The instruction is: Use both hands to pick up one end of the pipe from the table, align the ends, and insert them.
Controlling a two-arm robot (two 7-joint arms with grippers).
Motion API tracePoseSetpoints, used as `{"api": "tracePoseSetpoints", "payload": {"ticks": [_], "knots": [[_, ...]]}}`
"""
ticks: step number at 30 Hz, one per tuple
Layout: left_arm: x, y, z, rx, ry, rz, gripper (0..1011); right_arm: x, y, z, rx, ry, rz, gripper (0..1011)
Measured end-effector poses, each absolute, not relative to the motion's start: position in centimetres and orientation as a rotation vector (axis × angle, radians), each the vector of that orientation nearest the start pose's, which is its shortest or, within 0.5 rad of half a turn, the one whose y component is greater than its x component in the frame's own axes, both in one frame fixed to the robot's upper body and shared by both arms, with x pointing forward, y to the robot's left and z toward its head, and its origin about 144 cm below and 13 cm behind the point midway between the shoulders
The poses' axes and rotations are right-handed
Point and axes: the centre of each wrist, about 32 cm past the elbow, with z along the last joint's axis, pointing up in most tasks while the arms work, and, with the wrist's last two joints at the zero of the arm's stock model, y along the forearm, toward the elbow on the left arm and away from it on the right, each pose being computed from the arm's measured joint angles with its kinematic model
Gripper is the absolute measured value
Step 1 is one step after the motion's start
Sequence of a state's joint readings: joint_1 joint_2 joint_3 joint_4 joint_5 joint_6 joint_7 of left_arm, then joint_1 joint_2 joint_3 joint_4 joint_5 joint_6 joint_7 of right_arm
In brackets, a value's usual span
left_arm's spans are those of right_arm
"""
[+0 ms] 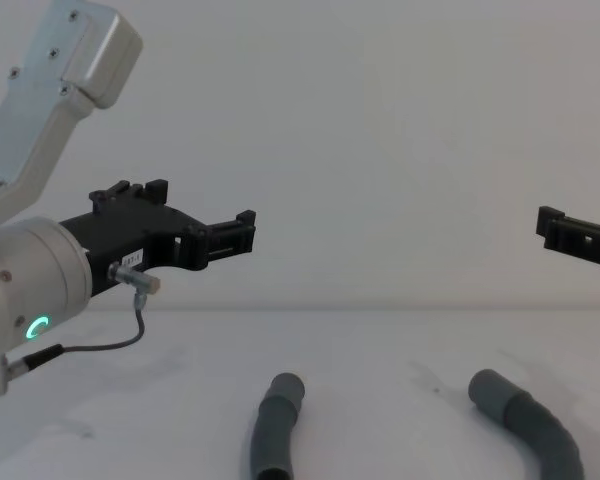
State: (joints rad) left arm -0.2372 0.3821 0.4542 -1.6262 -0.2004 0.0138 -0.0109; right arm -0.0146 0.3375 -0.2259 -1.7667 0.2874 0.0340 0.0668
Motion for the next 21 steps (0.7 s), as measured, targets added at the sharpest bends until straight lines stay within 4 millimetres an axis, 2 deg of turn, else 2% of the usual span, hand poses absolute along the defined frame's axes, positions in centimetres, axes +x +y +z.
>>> {"api": "tracePoseSetpoints", "payload": {"ticks": [21], "knots": [[49.2, 19.84, 120.44, 0.061, -0.268, 1.124, 1000, 44.33, -23.71, 118.87, 0.026, -0.075, -1.229, 1000]]}}
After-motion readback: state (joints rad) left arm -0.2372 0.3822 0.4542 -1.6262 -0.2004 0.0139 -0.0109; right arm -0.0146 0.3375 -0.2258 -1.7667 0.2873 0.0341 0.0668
